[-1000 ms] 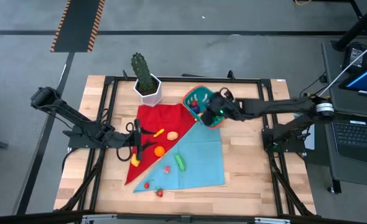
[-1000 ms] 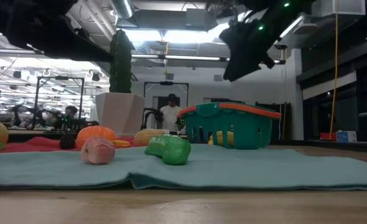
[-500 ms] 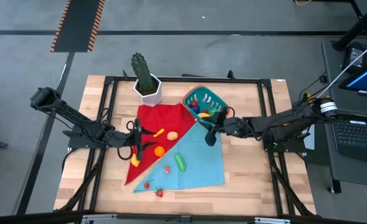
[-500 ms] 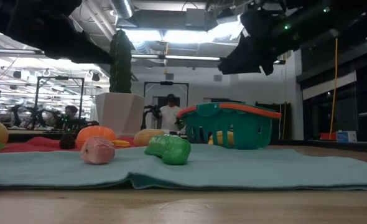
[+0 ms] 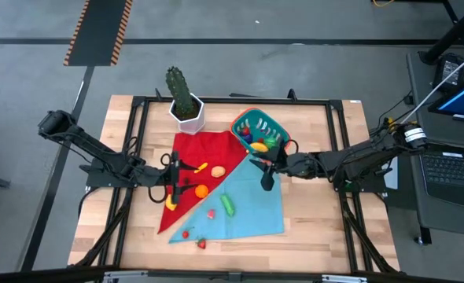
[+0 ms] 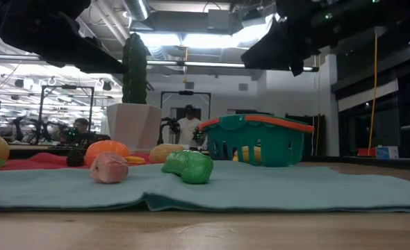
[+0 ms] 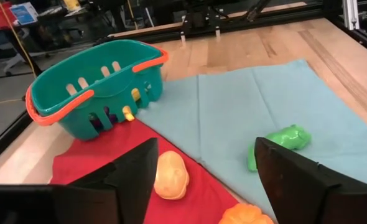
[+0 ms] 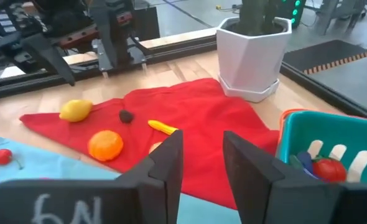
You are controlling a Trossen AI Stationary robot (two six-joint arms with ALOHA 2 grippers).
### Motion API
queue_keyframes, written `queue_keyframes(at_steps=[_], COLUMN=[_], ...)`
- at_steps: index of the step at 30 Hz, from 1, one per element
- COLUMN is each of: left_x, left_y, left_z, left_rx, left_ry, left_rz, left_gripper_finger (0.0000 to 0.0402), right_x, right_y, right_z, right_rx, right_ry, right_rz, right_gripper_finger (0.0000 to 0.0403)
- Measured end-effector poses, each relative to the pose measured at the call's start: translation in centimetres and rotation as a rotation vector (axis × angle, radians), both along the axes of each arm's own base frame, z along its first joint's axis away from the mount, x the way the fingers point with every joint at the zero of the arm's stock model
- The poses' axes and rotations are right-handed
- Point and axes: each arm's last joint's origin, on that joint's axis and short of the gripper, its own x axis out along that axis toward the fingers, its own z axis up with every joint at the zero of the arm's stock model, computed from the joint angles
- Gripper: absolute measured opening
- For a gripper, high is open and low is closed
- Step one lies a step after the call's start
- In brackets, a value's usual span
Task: Build produce basket
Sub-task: Put the brown potato into the blue basket
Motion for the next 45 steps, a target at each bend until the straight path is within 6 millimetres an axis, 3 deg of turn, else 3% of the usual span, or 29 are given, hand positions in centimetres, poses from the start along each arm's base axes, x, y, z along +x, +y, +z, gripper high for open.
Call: queue_keyframes(at_steps=[12, 15, 22, 30, 35, 45], left_x=[0.3, 0.8, 3.3, 7.3, 9.3, 12.0], left_y=[0.8, 1.4, 3.1, 4.8, 5.6, 6.2], left_z=[-0.1, 0.0, 1.4, 0.9, 0.9, 1.5], left_rx=[-0.032, -0.086, -0.114, -0.162, -0.165, -0.193], left_ry=[0.005, 0.021, 0.072, 0.207, 0.348, 0.563], left_rz=[0.028, -0.034, -0.007, -0.045, -0.042, -0.03], left_gripper_finger=[0.026, 0.026, 0.026, 0.026, 0.026, 0.026], right_x=[-0.2, -0.3, -1.0, -4.1, -5.8, -7.5], right_y=[-0.1, -0.1, -0.1, -0.5, -0.6, -0.8], right_z=[-0.6, -0.8, -1.4, -3.0, -3.0, -4.0], right_rx=[0.02, 0.002, -0.012, 0.027, 0.055, 0.062], right_ry=[0.056, 0.081, 0.091, -0.026, -0.123, -0.118], right_rz=[-0.009, 0.0, 0.055, 0.121, 0.2, 0.212], right_gripper_finger=[0.0115, 0.0115, 0.0111, 0.0075, 0.0054, 0.0047])
